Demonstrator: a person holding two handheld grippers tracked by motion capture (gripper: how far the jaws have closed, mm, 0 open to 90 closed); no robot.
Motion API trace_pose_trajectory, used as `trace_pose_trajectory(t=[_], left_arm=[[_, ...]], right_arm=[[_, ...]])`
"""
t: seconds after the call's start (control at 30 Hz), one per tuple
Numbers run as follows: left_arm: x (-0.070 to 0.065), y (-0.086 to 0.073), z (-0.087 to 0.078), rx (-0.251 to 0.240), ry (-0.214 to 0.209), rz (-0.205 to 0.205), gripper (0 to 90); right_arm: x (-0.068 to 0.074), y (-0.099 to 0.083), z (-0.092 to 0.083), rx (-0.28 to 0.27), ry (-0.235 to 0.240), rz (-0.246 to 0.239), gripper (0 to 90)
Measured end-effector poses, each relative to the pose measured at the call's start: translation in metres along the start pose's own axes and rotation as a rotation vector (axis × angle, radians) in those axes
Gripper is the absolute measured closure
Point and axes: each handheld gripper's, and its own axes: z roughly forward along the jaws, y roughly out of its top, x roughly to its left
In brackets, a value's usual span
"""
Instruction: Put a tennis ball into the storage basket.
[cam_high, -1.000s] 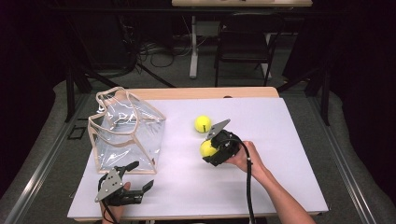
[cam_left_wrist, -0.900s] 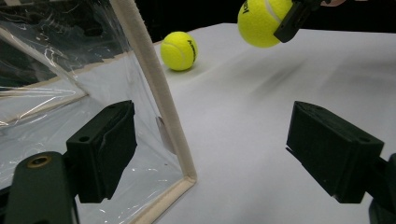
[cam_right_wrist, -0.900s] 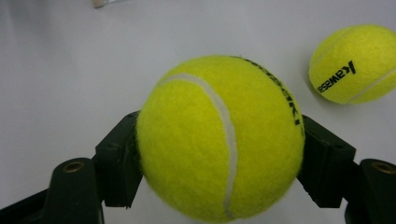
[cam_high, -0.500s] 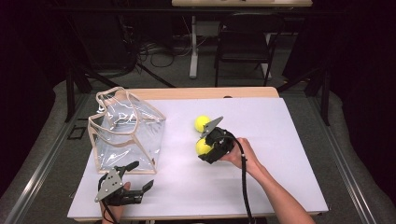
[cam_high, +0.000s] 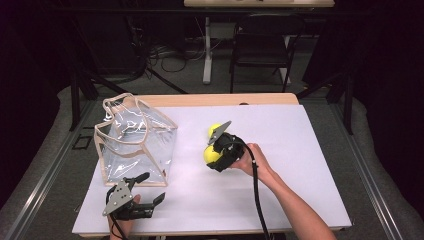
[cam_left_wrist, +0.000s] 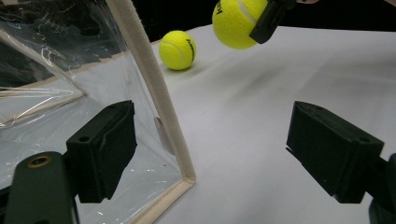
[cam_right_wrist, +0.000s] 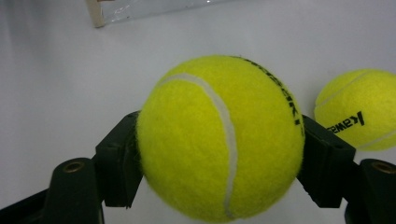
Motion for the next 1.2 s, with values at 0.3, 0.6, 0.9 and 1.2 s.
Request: trace_pose_trajectory(t=[0.3, 0.6, 0.9, 1.2], left_arm=[[0.000, 0.000, 0.001, -0.003, -0.002, -0.005, 15.7], [0.000, 0.000, 0.000, -0.005, -0.005, -0.004, 15.6], [0.001, 0.001, 0.000, -0.005, -0.005, -0.004, 15.7], [0.000, 0.001, 0.000, -0.007, -0.004, -0.007, 15.7]], right_arm=[[-0.003, 0.013, 0.004, 0.000, 0.006, -0.019, 26.3], [-0.006, 0.024, 0.005, -0.003, 0.006, -0.031, 26.3], [-0.009, 0.031, 0.006, -0.001, 0.012, -0.035, 26.3], [-0.011, 0.045, 0.005, -0.016, 0.011, -0.051, 26.3]])
